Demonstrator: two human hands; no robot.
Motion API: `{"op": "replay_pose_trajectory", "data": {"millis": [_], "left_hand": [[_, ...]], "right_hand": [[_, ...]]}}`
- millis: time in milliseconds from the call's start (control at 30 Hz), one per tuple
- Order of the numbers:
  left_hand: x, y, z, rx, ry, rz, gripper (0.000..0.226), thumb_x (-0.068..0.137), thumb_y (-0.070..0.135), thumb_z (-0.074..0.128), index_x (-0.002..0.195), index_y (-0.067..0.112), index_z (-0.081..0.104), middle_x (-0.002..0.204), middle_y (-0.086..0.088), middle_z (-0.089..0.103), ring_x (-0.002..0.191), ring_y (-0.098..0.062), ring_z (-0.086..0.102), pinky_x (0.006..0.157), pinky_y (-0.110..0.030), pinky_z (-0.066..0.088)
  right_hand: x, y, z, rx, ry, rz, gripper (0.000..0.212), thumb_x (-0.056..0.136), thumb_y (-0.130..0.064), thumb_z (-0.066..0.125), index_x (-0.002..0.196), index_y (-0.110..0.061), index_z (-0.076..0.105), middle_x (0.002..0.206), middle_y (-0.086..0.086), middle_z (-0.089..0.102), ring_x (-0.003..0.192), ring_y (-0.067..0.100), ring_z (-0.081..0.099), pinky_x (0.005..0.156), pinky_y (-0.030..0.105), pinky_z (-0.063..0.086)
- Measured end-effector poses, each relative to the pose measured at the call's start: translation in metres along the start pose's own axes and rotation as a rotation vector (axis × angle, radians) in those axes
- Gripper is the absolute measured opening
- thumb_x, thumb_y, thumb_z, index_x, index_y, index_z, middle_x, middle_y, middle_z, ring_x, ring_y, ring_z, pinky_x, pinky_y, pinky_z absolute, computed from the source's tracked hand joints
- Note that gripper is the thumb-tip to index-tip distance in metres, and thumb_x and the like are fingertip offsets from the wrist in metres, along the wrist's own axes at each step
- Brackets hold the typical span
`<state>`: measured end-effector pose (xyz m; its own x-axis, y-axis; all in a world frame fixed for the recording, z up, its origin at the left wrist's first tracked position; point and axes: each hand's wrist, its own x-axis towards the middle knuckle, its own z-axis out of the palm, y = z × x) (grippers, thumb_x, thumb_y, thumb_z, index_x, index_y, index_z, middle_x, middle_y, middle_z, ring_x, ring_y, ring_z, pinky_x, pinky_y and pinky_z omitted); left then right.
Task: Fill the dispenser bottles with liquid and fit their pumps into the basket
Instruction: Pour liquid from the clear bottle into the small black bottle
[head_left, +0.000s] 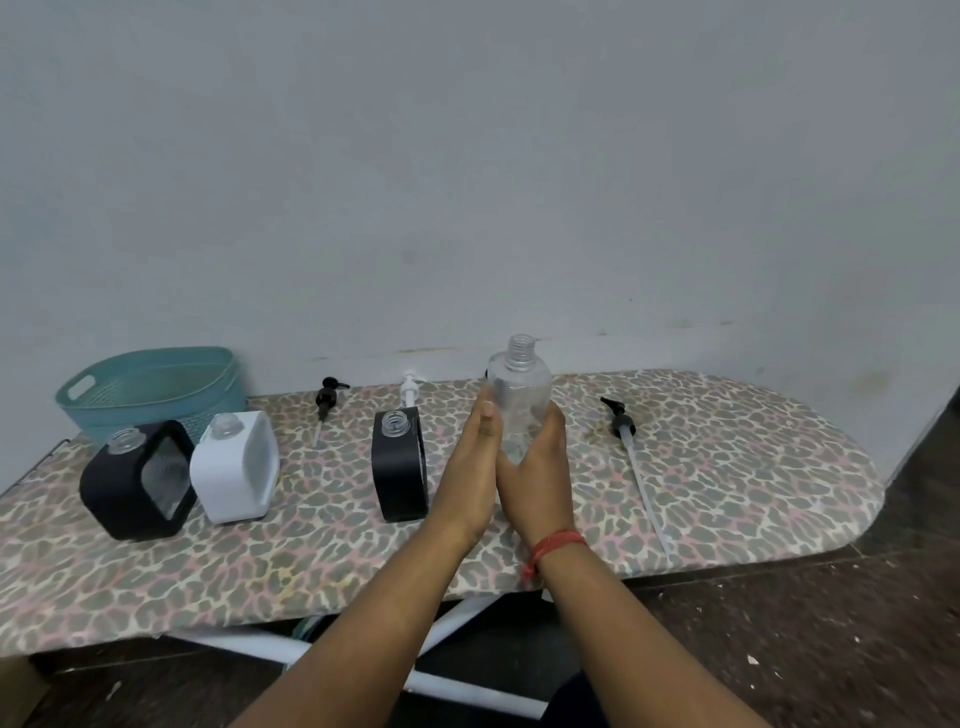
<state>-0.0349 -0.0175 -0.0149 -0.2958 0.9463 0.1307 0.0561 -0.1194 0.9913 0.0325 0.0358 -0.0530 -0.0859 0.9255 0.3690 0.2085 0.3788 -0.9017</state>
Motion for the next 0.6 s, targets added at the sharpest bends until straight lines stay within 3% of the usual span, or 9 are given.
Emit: {"op": "replay_pose_trajectory", "data": {"millis": [67, 133, 200, 267, 333, 433, 600], "left_hand": [[-0.006, 0.009, -0.004, 0.032, -0.013, 0.025, 0.074, 0.091, 0.075, 0.027, 0.156, 0.04, 0.026, 0.162, 0.015, 0.029, 0.147, -0.002, 0.027, 0.124, -0.038, 0.021], [-0.011, 0.021, -0.009, 0.065, -0.022, 0.058, 0.075, 0.09, 0.075, 0.026, 0.157, 0.041, 0.024, 0.161, 0.019, 0.028, 0.141, 0.009, 0.029, 0.119, -0.021, 0.024], [-0.016, 0.032, -0.017, 0.108, -0.033, 0.108, 0.073, 0.092, 0.072, 0.028, 0.157, 0.04, 0.024, 0.152, 0.029, 0.035, 0.124, 0.028, 0.033, 0.098, 0.001, 0.029], [-0.02, 0.044, -0.026, 0.161, -0.042, 0.14, 0.072, 0.093, 0.07, 0.032, 0.157, 0.04, 0.024, 0.143, 0.035, 0.036, 0.114, 0.034, 0.036, 0.085, 0.007, 0.03], [-0.025, 0.056, -0.04, 0.223, -0.009, 0.149, 0.073, 0.091, 0.071, 0.038, 0.156, 0.045, 0.021, 0.153, 0.026, 0.03, 0.13, 0.019, 0.035, 0.097, -0.001, 0.028], [-0.027, 0.063, -0.068, 0.323, 0.107, 0.168, 0.067, 0.096, 0.062, 0.048, 0.155, 0.048, 0.019, 0.164, 0.014, 0.022, 0.148, -0.006, 0.024, 0.117, -0.031, 0.024], [-0.029, 0.046, -0.112, 0.456, 0.211, 0.106, 0.076, 0.096, 0.055, 0.055, 0.158, 0.04, 0.015, 0.167, 0.013, 0.013, 0.152, -0.011, 0.016, 0.119, -0.036, 0.018]], "right_hand": [[0.0, -0.012, -0.001, 0.02, 0.03, -0.015, 0.066, 0.083, -0.054, 0.069, 0.136, -0.028, 0.038, 0.127, -0.006, 0.054, 0.11, 0.011, 0.06, 0.086, 0.033, 0.057], [0.0, -0.027, -0.004, 0.03, 0.051, -0.04, 0.059, 0.081, -0.059, 0.067, 0.127, -0.033, 0.04, 0.119, -0.008, 0.056, 0.103, 0.008, 0.062, 0.078, 0.029, 0.057], [0.001, -0.043, -0.007, 0.023, 0.066, -0.08, 0.055, 0.081, -0.061, 0.065, 0.123, -0.034, 0.04, 0.115, -0.008, 0.057, 0.099, 0.008, 0.062, 0.073, 0.026, 0.055], [0.004, -0.056, -0.01, 0.002, 0.059, -0.123, 0.06, 0.081, -0.062, 0.062, 0.128, -0.03, 0.04, 0.118, -0.008, 0.055, 0.099, 0.008, 0.06, 0.073, 0.023, 0.051], [0.008, -0.067, -0.011, -0.036, 0.044, -0.165, 0.063, 0.084, -0.055, 0.065, 0.134, -0.027, 0.038, 0.123, -0.008, 0.052, 0.101, 0.009, 0.057, 0.073, 0.02, 0.047], [0.012, -0.073, -0.012, -0.145, 0.032, -0.23, 0.063, 0.088, -0.032, 0.07, 0.14, -0.024, 0.036, 0.131, -0.003, 0.05, 0.107, 0.014, 0.055, 0.081, 0.034, 0.054], [0.008, -0.065, -0.008, -0.364, -0.045, -0.281, 0.072, 0.087, -0.017, 0.068, 0.149, -0.023, 0.032, 0.14, 0.003, 0.047, 0.123, 0.024, 0.05, 0.098, 0.044, 0.05]]}}
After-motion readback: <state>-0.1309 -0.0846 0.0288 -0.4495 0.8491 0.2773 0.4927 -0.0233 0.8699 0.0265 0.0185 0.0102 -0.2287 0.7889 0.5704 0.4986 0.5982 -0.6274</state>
